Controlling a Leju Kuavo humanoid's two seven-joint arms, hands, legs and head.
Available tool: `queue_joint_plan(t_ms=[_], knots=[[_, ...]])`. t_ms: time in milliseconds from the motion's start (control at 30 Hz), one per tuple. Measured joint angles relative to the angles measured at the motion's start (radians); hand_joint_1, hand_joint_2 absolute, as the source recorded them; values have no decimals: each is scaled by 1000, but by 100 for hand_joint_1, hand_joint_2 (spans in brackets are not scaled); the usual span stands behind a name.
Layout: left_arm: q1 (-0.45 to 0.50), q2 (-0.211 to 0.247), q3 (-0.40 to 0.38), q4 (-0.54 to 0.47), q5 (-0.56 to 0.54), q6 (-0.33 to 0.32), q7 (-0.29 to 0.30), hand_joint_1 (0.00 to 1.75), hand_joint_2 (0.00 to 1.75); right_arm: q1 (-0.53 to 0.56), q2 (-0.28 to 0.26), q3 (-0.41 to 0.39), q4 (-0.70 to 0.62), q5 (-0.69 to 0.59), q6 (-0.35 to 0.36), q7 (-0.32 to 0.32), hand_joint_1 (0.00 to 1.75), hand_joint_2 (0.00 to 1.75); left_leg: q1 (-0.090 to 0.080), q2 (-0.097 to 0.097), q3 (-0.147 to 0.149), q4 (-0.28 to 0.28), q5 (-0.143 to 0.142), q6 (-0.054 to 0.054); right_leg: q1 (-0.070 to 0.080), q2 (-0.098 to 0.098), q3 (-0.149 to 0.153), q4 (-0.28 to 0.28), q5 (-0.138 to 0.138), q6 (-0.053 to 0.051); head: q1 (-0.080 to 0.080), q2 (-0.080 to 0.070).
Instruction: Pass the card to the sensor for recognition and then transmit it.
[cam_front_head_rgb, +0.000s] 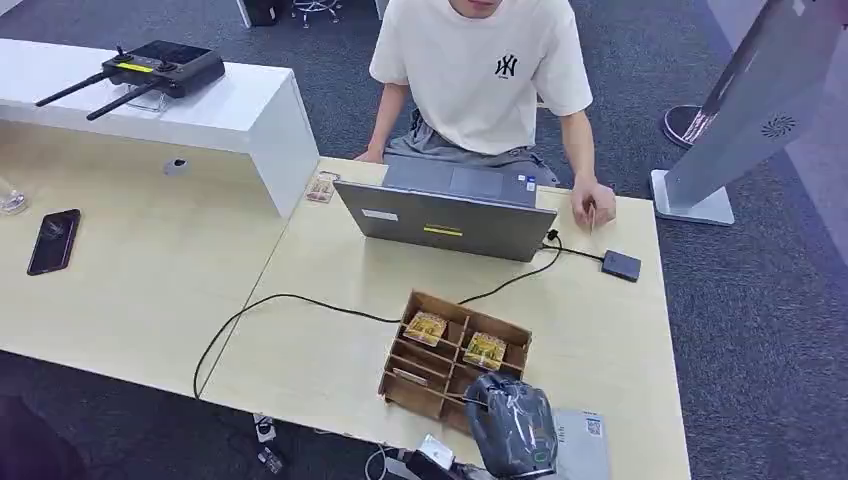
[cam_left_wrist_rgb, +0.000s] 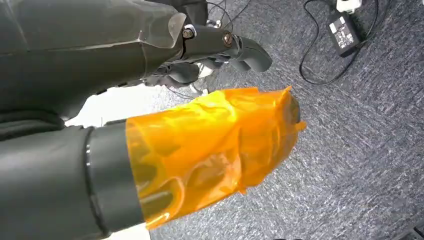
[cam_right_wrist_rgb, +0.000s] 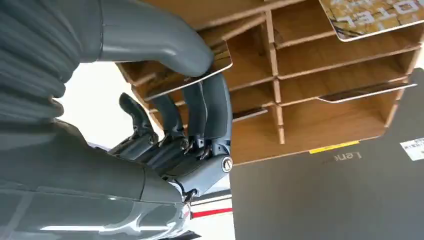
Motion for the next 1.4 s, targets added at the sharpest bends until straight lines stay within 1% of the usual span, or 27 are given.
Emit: queue_joint_plan(t_ms=[33,100,133,167,400,767,900,1100,1400], knots=[[0,0,0,0,0,0,0,0,0,-1,0,0,0,0,0,0,175,175,0,0,0,0,0,0,0,0,0,0,0,0,0,0],[0,0,0,0,0,0,0,0,0,-2,0,0,0,0,0,0,171,175,0,0,0,0,0,0,0,0,0,0,0,0,0,0],[0,0,0,0,0,0,0,0,0,-2,0,0,0,0,1,0,175,175,0,0,0,0,0,0,0,0,0,0,0,0,0,0],[0,0,0,0,0,0,0,0,0,-2,0,0,0,0,2,0,173,175,0,0,0,0,0,0,0,0,0,0,0,0,0,0],[0,0,0,0,4,2,0,0,0,-1,1,0,-3,-12,-7,0,175,175,0,0,0,0,0,0,0,0,0,0,0,0,0,0],[1,0,0,0,16,9,0,0,0,24,0,-24,-66,-36,-29,3,175,175,0,0,0,0,0,0,0,0,0,0,0,0,0,0],[2,0,0,0,24,16,0,0,0,43,-2,-34,-118,-69,-40,3,175,175,0,0,0,0,0,0,0,0,0,0,0,0,0,0],[12,1,1,1,38,34,-2,0,0,82,-25,-63,-266,-156,-45,8,175,175,0,0,0,0,0,0,0,0,0,0,0,0,0,0],[21,0,5,2,55,59,-3,0,0,131,-58,-99,-430,-386,-29,-48,175,175,0,0,0,0,0,0,0,0,0,0,0,0,0,0]])
